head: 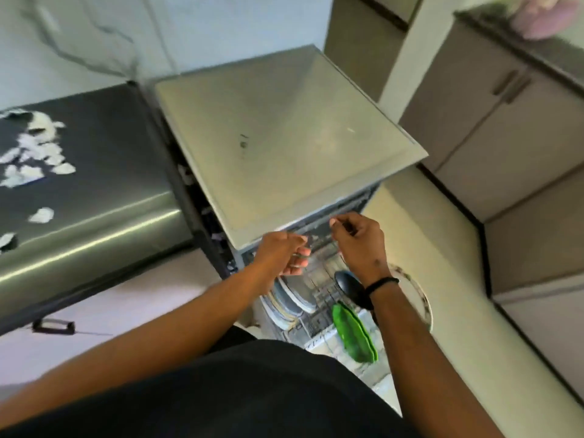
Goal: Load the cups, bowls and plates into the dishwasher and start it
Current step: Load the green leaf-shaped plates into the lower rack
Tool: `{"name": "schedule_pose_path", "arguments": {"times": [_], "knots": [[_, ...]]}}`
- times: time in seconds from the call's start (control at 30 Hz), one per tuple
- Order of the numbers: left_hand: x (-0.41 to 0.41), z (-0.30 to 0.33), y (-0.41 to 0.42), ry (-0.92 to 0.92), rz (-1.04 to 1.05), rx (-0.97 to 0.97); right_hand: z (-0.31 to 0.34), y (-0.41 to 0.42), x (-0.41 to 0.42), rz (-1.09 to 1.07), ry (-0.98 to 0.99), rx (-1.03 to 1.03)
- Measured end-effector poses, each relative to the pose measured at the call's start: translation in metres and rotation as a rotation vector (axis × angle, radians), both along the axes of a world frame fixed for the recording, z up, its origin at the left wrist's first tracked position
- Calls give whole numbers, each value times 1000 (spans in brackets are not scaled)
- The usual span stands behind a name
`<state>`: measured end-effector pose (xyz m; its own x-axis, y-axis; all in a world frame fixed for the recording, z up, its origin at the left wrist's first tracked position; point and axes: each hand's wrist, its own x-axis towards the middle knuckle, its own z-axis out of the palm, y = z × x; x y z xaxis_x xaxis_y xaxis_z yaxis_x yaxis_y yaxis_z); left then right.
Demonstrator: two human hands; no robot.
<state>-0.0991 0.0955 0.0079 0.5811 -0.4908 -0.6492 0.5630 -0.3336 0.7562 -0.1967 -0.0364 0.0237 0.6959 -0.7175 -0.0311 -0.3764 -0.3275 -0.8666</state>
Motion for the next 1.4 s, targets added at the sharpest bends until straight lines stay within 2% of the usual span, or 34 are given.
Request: {"name": "schedule_pose_path", "arguments": {"times": [0.1, 0.27, 0.37, 0.63, 0.73, 0.87, 1.03, 1.27, 1.4], "knots": [[26, 17, 50, -36, 211, -52, 20, 32, 53, 189, -34, -20], [70, 43, 163, -157, 554, -139, 42, 135, 144, 583, -44, -90], [94, 52, 241, -210, 794, -185, 54, 218, 196, 836, -70, -136], [127, 65, 469, -319, 1253, -186, 71, 469, 299, 1284, -109, -142], [114, 60, 559, -349, 1476, -150, 65, 559, 305, 1432, -102, -135], [81, 48, 637, -285, 1734, -148, 58, 646, 291, 1618, -116, -46], [50, 31, 683, -231, 1967, -167, 59, 720, 275, 1821, -45, 44], [11, 25, 725, -178, 2149, -96, 68, 808, 264, 1929, -53, 188], [-2, 23, 772, -189, 2255, -78, 61, 855, 257, 1985, 20, 202]]}}
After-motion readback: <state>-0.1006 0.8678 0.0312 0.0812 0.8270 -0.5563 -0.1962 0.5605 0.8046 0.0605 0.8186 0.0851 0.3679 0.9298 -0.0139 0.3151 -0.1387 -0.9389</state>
